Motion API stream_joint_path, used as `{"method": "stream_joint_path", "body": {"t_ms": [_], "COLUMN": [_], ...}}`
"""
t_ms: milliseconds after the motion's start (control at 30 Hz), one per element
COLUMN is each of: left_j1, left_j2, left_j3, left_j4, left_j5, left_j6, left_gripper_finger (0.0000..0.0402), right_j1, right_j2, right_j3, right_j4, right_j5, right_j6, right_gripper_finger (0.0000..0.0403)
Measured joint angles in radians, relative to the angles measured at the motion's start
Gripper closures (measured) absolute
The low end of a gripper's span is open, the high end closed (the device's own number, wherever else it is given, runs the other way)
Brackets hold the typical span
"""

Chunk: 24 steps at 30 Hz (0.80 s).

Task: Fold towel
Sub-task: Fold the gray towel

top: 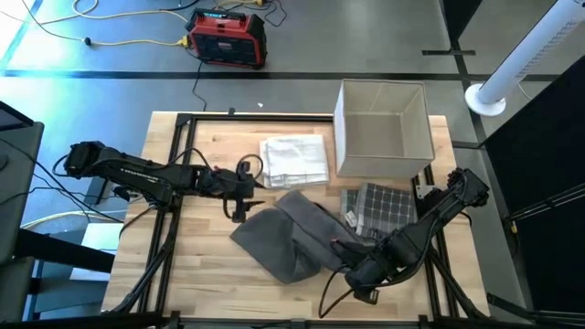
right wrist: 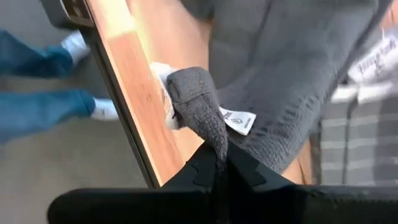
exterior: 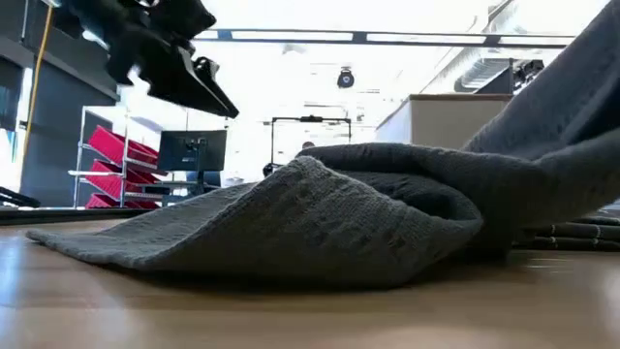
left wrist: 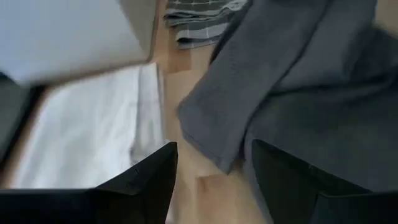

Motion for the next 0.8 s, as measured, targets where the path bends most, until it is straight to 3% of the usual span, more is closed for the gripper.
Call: {"method": "stream_joint_path", "body": {"t_ms": [367,800], "left_j1": [0.067,-0.028], "left_j2": [0.365,0.406], "left_j3": [0.030,0.056], "left_j4": [0.109,0.194], "left_j5": [0.048,-0.009], "left_j6": [-0.011,-0.104], "left_gripper_finger": [0.0202,0.0202], "right_j1": [0.020,0.027], "right_j2": [-0.001,-0.001], "right_j3": [0.000,0.000], "right_j4": [0.005,0.000], "right_j5": [0.065,0.092], "right_j6": [-0.007,-0.009], "right_gripper_finger": [0.0403,0.0403]}}
